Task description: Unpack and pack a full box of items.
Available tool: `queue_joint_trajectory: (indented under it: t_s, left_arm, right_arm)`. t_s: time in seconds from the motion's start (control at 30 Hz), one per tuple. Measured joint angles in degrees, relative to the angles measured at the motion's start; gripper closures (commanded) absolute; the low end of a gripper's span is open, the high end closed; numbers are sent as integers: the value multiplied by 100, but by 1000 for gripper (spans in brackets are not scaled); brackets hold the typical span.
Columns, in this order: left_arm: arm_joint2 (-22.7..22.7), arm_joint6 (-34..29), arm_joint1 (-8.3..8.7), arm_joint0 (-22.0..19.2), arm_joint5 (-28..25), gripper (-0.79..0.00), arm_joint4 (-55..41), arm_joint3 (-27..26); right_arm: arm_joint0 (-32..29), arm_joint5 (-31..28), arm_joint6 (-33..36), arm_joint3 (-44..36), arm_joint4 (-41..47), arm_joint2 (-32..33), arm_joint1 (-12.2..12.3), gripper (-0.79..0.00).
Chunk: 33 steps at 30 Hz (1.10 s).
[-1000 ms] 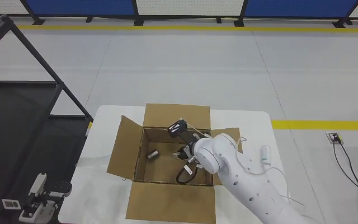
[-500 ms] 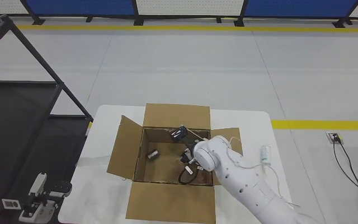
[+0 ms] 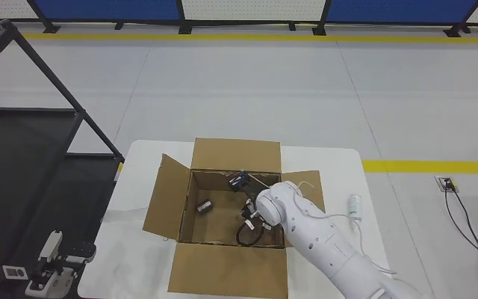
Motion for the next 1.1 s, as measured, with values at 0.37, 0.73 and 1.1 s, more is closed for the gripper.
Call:
queue_joint_trajectory:
  t_s: [0.37,0.73,1.1]
  left_arm:
    - [0,0,0,0,0,-785,0,0]
    - [0,0,0,0,0,-785,0,0]
    - [0,0,0,0,0,-785,0,0]
  right_arm:
    - [76,-119,-160,226,193,99,-127,0]
    - [-747,-243,202,-2244,-335,899,301,0]
    - [-3159,703,255,-6380,-2176,2861,896,0]
